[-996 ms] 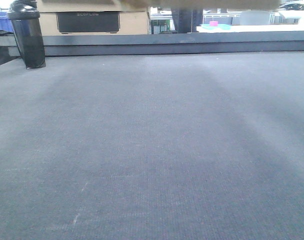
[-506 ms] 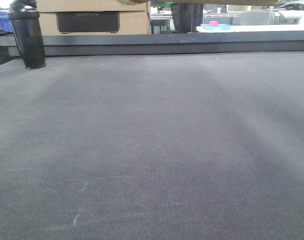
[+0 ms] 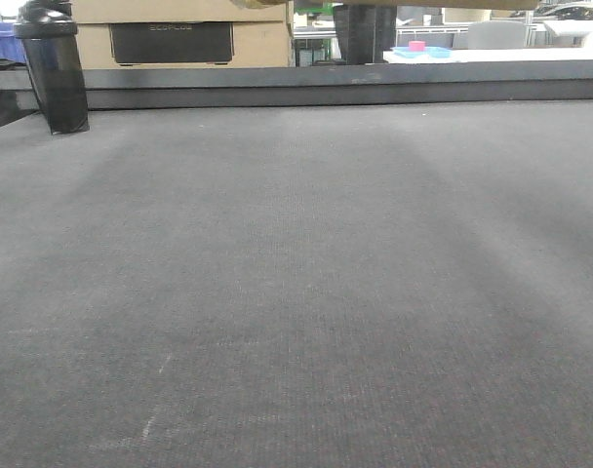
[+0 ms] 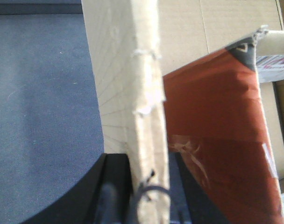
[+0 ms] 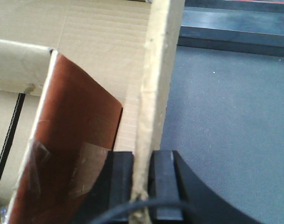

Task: Stack two boxes on right shelf middle
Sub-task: 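Lift the stacked boxes off the table with both grippers, then hold the box stack in both grippers while driving to the steel shelf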

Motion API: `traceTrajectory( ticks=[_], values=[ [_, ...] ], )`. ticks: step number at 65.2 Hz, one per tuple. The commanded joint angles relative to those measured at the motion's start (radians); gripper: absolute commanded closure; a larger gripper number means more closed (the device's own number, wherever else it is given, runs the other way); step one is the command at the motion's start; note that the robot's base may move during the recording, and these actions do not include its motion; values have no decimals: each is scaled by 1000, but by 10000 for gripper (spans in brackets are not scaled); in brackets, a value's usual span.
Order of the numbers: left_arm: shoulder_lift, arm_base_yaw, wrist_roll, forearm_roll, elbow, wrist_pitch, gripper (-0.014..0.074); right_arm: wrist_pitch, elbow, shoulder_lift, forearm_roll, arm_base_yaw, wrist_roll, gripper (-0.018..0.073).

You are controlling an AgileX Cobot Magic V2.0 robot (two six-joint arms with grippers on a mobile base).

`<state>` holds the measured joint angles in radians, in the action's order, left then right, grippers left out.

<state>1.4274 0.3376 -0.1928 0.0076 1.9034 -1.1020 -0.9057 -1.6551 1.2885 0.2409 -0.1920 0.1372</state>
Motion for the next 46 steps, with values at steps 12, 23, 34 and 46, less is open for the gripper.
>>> traceTrajectory(
  ticks=[12,23,34,46],
  values=[
    [-15,-5,-1,1,13,52,708,55,-9,-8,-43,8,10,713],
    [-15,-5,-1,1,13,52,708,55,-9,-8,-43,8,10,713],
    [-15,-5,-1,1,13,52,708,55,-9,-8,-43,8,10,713],
    [-15,-5,-1,1,13,52,708,55,-9,-8,-43,8,10,713]
  ],
)
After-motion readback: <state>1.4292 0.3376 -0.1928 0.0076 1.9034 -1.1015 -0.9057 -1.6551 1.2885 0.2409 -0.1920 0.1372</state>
